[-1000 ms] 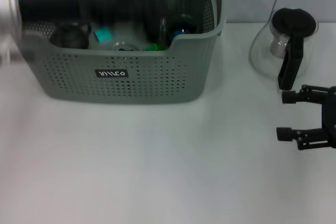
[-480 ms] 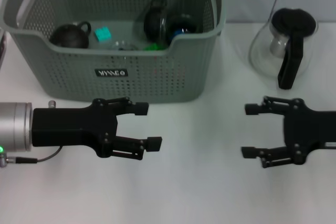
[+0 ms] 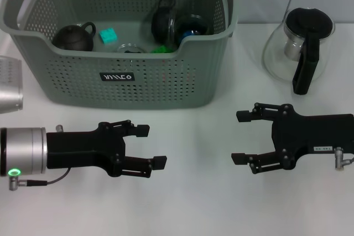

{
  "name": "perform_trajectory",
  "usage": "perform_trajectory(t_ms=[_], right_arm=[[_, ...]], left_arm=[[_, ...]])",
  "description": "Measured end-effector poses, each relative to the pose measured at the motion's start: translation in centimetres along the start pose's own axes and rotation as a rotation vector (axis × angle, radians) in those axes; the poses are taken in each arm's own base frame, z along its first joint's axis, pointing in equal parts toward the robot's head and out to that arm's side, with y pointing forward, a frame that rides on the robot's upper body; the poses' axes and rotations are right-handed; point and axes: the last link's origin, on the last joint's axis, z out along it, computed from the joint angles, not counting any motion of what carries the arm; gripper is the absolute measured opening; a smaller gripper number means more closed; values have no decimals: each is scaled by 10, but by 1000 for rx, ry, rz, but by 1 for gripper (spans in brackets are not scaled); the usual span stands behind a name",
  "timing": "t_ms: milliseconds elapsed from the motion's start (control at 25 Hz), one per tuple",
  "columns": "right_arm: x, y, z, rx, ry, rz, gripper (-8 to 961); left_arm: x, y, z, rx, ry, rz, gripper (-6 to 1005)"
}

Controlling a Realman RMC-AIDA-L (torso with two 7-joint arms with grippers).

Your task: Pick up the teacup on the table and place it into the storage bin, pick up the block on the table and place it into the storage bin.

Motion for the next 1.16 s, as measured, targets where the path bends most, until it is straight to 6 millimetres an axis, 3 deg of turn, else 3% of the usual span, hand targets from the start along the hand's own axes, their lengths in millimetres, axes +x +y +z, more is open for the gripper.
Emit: perform_trajectory(t_ms=[1160], right_arm=[[4,0,1,13,3,92,942]], left_arm=[[3,-1,2,6,20,7,950]])
